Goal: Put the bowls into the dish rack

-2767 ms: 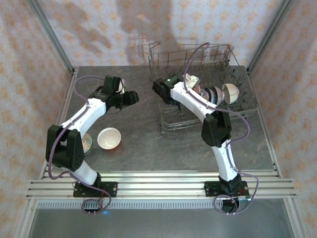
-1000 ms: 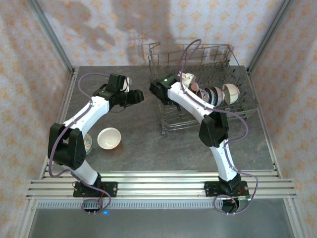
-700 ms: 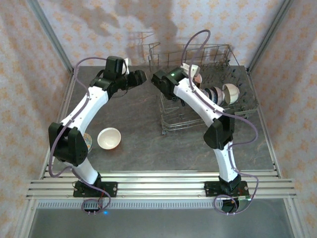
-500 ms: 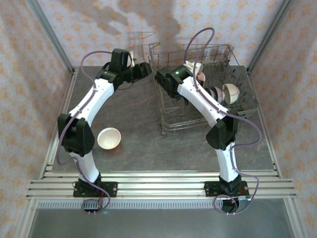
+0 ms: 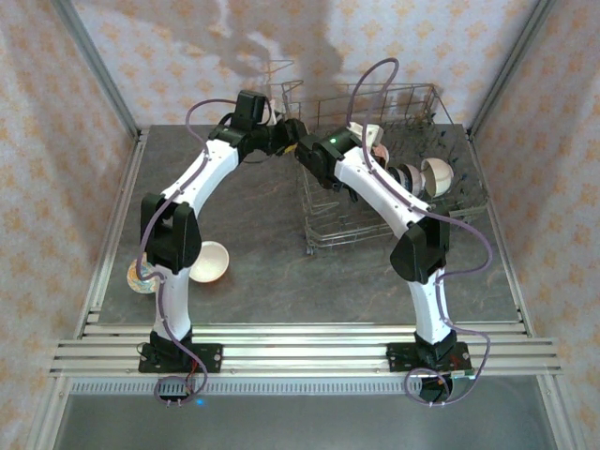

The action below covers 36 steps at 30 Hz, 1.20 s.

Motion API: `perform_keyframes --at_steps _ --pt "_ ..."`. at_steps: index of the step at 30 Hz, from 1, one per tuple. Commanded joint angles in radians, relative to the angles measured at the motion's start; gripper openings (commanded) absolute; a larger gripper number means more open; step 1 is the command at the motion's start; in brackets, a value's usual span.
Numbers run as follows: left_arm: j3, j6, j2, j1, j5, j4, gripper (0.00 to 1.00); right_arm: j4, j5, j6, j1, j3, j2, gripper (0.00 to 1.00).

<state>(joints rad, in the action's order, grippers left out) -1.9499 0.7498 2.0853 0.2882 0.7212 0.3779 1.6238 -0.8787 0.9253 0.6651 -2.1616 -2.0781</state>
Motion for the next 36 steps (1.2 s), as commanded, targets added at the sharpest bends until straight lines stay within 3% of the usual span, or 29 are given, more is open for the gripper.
perform_keyframes --at_steps 1,6,12,29,36 --pt "-0.037 0.059 0.021 -0.001 0.041 -0.072 0.38 0.043 -0.029 0.010 -0.014 0.008 0.046 0.00" --pt "-0.036 0.121 0.036 0.000 0.039 -0.133 0.18 0.024 -0.014 -0.001 -0.022 0.011 0.037 0.00" --pt "-0.009 0.144 0.024 -0.002 -0.013 -0.162 0.00 0.005 0.015 -0.019 -0.027 -0.001 0.025 0.00" --pt "0.493 0.241 -0.317 -0.010 -0.404 -0.408 0.00 -0.033 0.033 -0.142 -0.027 -0.071 -0.051 0.00" --pt "0.619 0.249 -0.409 0.019 -0.473 -0.407 0.00 0.015 -0.021 -0.168 -0.018 -0.094 -0.059 0.00"
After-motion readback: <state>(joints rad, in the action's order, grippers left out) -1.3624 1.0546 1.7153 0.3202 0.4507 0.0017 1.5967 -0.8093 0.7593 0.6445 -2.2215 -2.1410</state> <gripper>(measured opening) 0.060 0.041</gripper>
